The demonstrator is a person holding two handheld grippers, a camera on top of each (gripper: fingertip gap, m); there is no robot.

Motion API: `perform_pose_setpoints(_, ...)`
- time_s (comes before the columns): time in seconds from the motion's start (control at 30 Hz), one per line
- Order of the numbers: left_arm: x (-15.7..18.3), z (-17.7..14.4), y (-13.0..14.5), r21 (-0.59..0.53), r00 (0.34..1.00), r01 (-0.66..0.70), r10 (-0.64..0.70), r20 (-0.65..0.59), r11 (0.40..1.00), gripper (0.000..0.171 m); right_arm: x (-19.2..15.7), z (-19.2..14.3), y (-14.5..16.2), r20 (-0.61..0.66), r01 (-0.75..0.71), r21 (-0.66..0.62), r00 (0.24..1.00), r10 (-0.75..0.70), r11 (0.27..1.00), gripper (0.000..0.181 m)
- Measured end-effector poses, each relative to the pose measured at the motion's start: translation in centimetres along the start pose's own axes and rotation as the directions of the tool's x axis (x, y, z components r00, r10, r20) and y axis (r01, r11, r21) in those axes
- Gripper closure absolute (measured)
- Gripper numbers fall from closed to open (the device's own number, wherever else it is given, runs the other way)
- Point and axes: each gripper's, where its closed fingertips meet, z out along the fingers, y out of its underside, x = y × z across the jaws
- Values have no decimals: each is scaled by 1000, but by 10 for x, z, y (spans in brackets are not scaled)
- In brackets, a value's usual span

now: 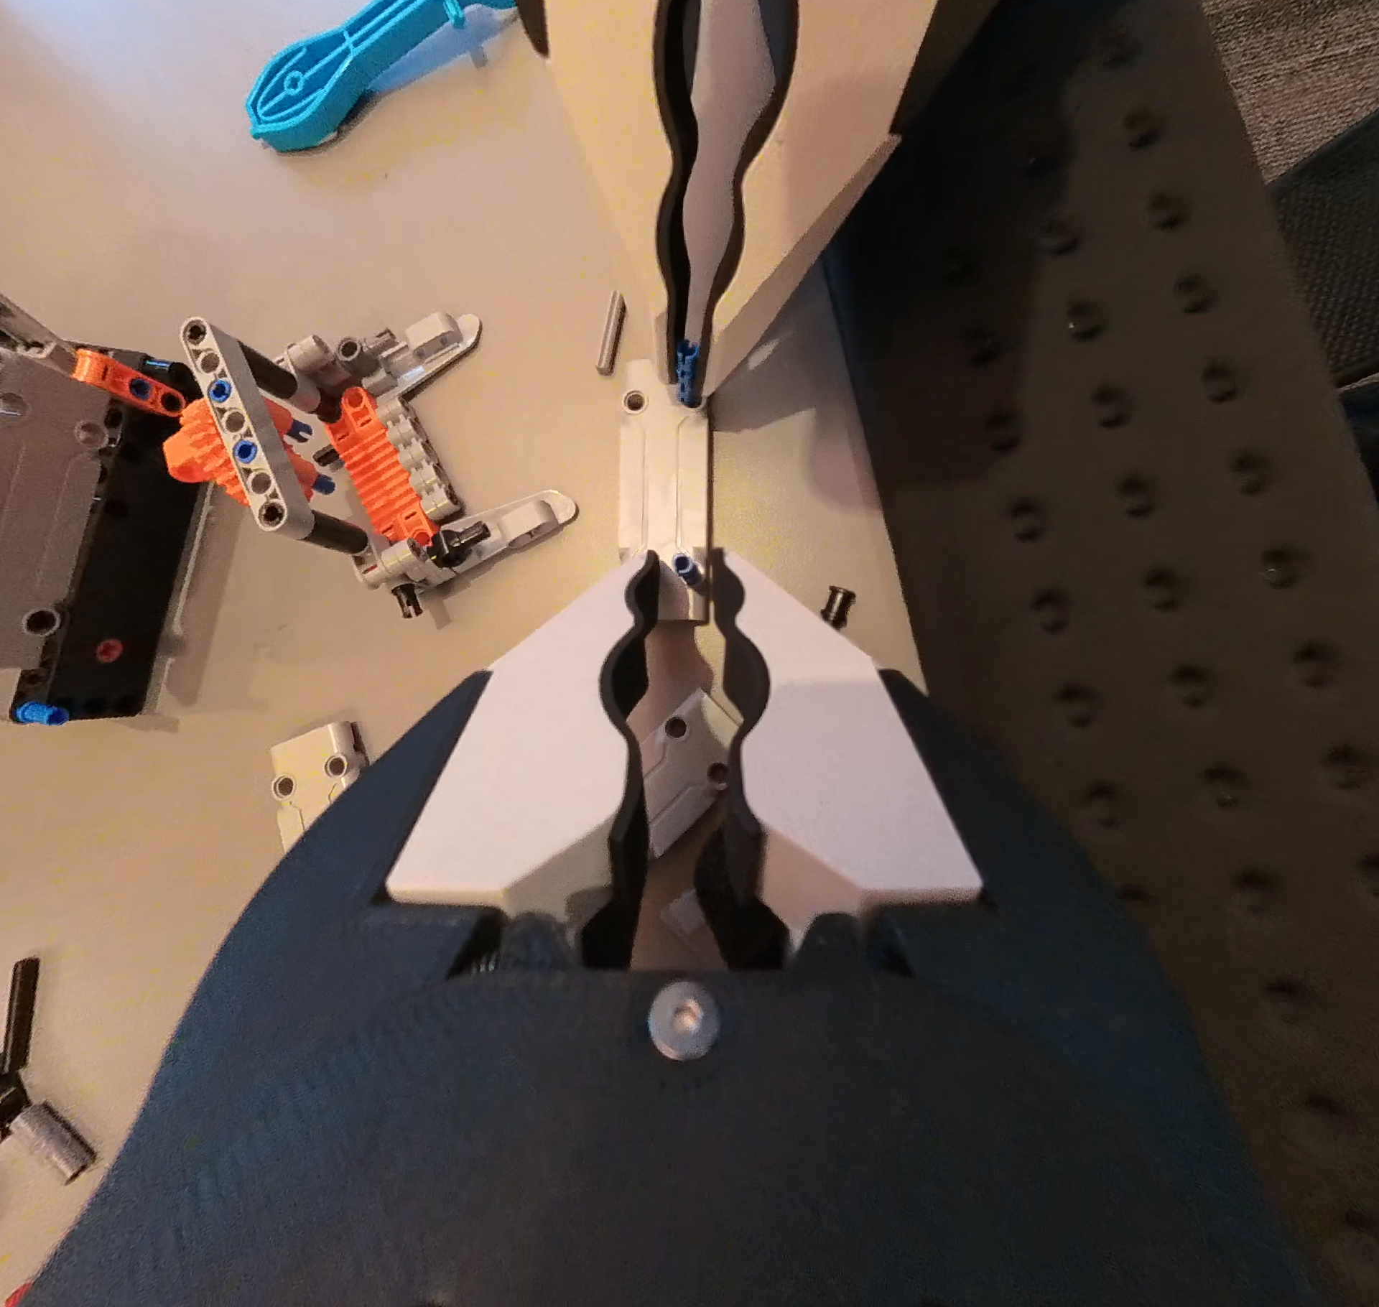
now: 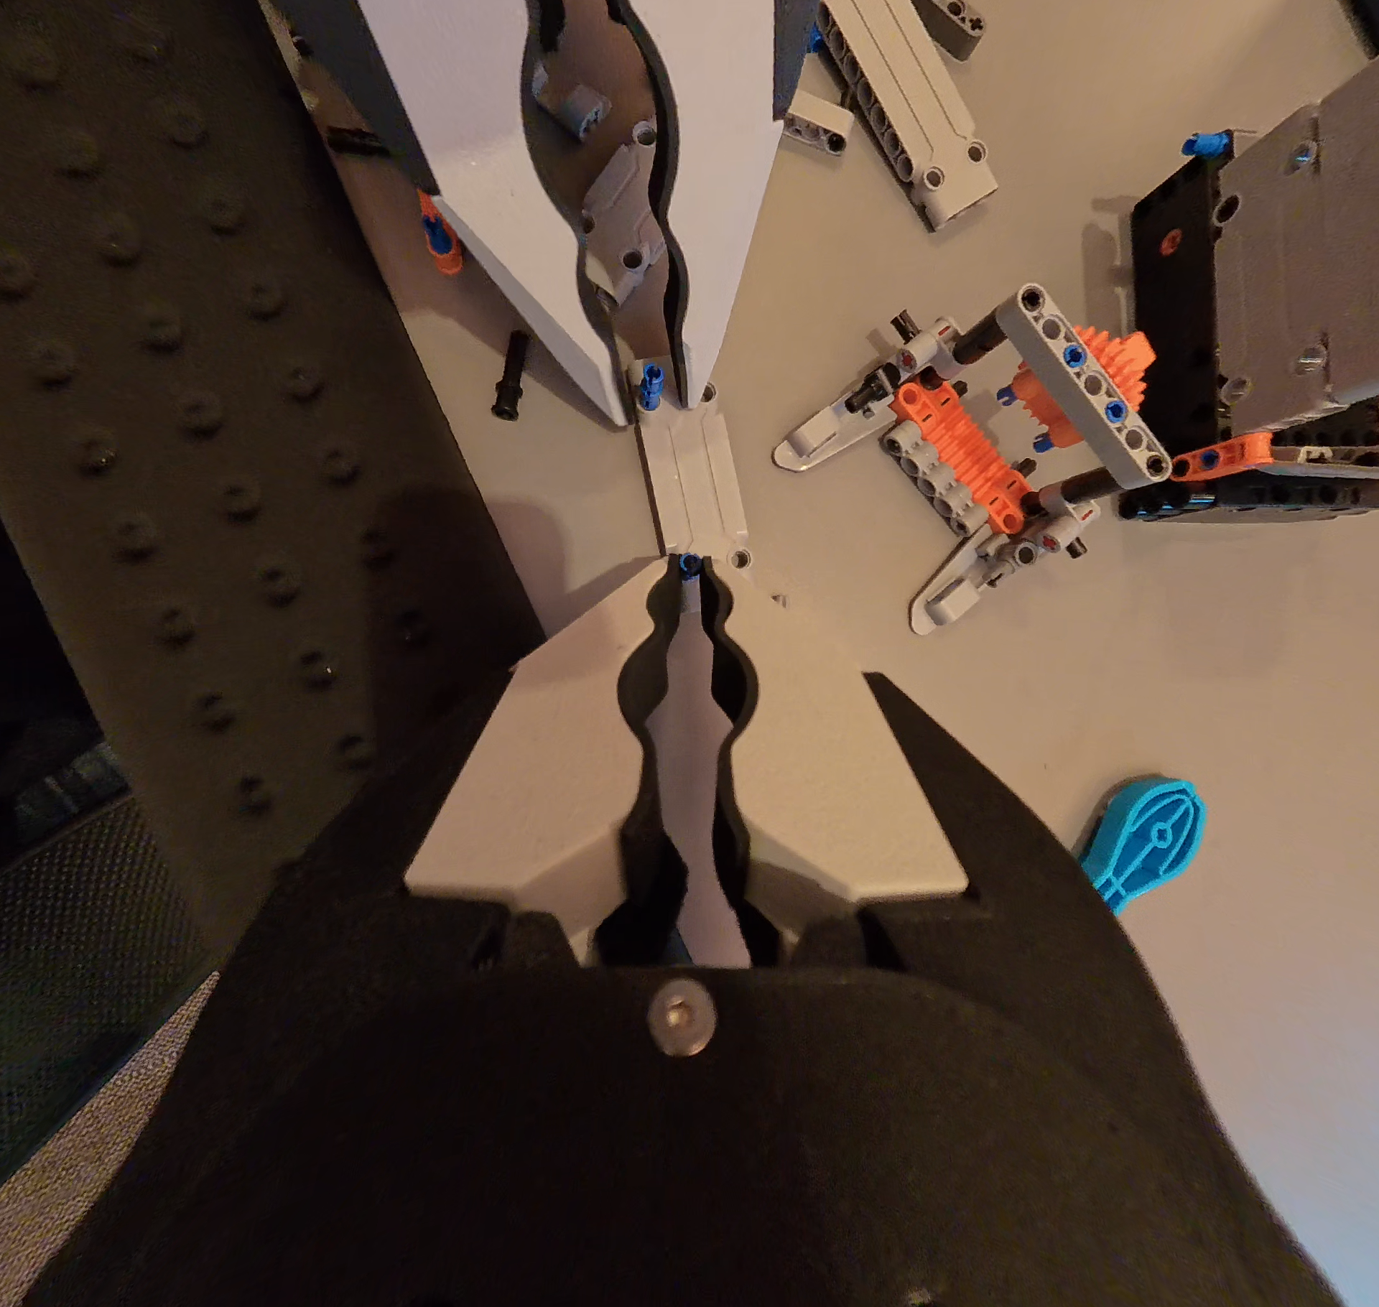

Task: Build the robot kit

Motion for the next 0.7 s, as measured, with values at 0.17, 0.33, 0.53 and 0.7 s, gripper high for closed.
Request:
perform_pose_setpoints(0.17, 1, 0, -1, 9, 1000, 3, -3, -1, 1000, 167, -3, 1, 1, 2, 49, -7, 999, -49, 999, 179)
perform_pose_setpoints(0.33, 1, 1, -2, 6, 1000, -4, 4, 13, 1000, 168, -4, 0, 3, -1, 75, 1, 997, -75, 997, 179)
perform_pose_setpoints(0.53, 1, 2, -3, 6, 1000, -1, 1, 20, 1000, 168, -7, 1, 6, 48, 75, -52, 996, -73, 996, 179)
perform_pose_setpoints(0.7, 0, 2, -3, 5, 1000, -1, 1, 25, 1000, 169, -8, 2, 8, 126, 25, -89, 992, -13, 996, 178)
